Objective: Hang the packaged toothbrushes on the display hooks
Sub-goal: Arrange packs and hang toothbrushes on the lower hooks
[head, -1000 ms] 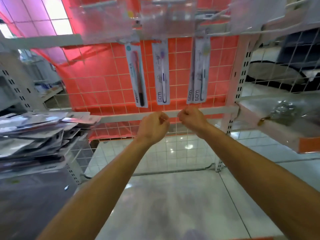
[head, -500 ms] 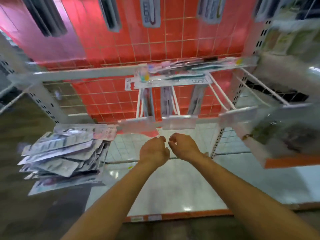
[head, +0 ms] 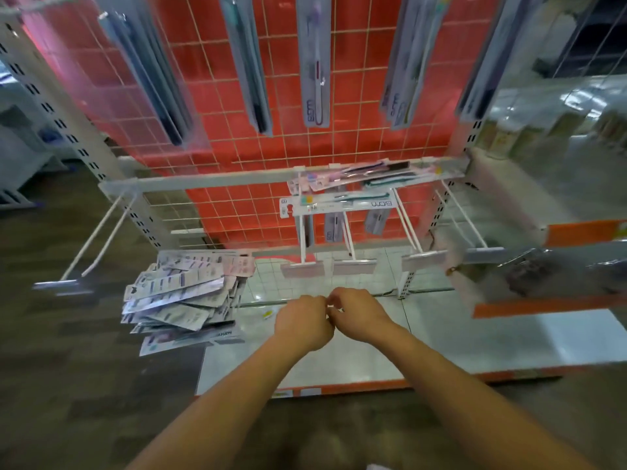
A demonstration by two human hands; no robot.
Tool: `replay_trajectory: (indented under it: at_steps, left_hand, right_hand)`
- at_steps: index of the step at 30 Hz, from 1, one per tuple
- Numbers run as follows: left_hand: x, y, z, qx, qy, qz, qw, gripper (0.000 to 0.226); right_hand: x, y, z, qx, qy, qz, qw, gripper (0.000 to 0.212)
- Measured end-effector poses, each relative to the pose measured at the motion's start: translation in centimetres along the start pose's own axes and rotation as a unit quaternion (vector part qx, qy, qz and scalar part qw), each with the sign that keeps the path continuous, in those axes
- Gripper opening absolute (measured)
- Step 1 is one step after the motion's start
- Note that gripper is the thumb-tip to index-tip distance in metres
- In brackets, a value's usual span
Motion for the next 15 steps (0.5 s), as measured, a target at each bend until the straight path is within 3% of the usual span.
replay_trajectory:
  at_steps: [8, 15]
  left_hand:
    - [1.3, 8.2, -0.4, -0.015, -0.024, -0.023, 0.999, 0.022]
    - [-1.8, 11.9, -1.1, 0.013, -0.059, -0.111, 0.992, 0.025]
  right_hand:
    - [1.0, 5.9, 3.7, -0.129, -0.004, -0.005, 0.992, 0.013]
    - [-1.3, 10.7, 2.7, -0.212, -0.004, -0.053, 0.976, 0.010]
Point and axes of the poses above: each hand's wrist, its own x-axis away from the middle knuckle, its own y-axis out of the back of the hand, z = x × y, the point moved 2 cm from there along -x, towards the middle knuckle, and after that the axes turned 4 degrees about -z, right-handed, at the moved point
